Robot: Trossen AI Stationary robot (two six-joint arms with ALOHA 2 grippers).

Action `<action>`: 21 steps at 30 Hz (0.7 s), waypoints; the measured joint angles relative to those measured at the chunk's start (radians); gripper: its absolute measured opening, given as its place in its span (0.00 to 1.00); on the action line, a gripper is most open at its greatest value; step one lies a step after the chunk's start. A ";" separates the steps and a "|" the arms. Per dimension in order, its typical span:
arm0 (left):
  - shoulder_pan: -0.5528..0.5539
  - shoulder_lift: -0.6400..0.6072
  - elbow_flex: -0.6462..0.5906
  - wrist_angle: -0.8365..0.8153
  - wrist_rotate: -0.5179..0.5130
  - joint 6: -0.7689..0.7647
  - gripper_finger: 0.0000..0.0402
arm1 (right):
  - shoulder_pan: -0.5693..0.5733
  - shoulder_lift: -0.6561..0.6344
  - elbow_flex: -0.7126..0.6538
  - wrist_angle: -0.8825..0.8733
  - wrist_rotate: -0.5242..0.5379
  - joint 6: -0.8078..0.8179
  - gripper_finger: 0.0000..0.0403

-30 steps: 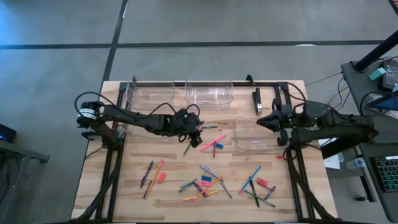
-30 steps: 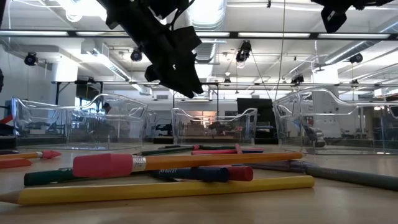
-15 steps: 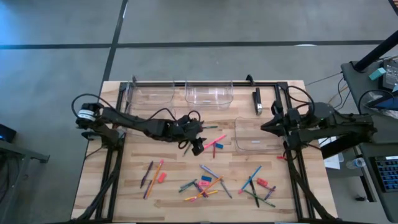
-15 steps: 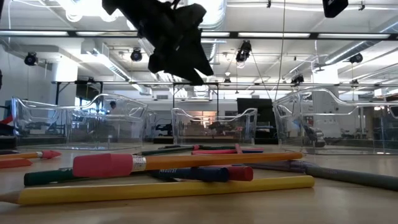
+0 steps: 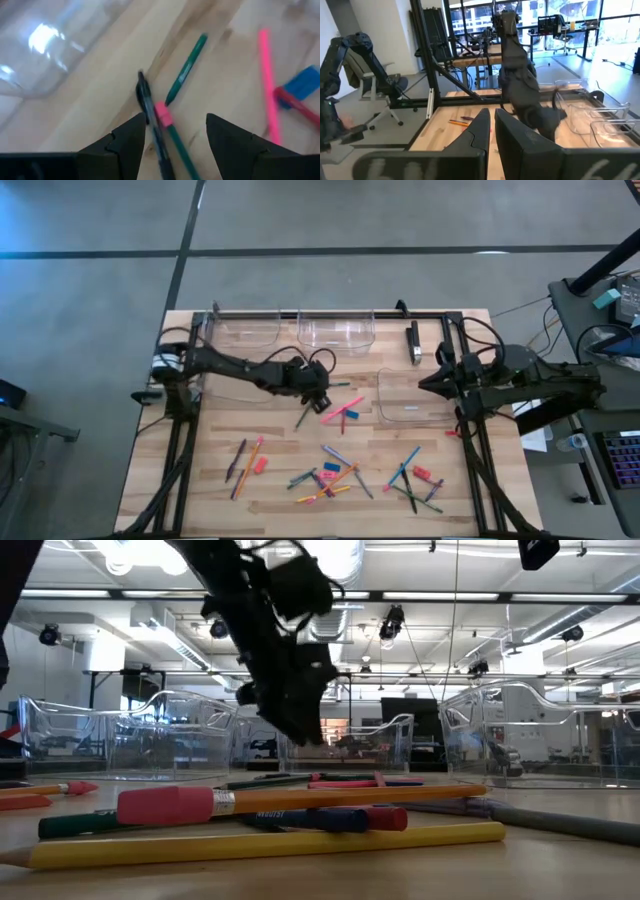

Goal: Sort crayons/erasers/pens/pencils in bins
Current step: Put the black pen into the bottom left transparent bin

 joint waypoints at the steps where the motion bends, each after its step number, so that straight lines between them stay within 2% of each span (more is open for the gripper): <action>1: 0.008 0.016 0.011 -0.026 0.000 -0.001 0.48 | 0.000 0.000 0.000 -0.001 0.000 0.001 0.06; 9: 0.027 0.066 0.093 -0.174 0.001 -0.018 0.48 | 0.000 -0.001 0.000 -0.008 0.000 0.004 0.06; 15: 0.023 0.051 0.097 -0.294 0.002 -0.056 0.48 | 0.000 -0.001 0.000 -0.008 0.000 0.004 0.06; 21: 0.019 0.050 0.082 -0.286 0.025 -0.049 0.48 | 0.000 -0.001 0.000 -0.008 0.000 0.004 0.06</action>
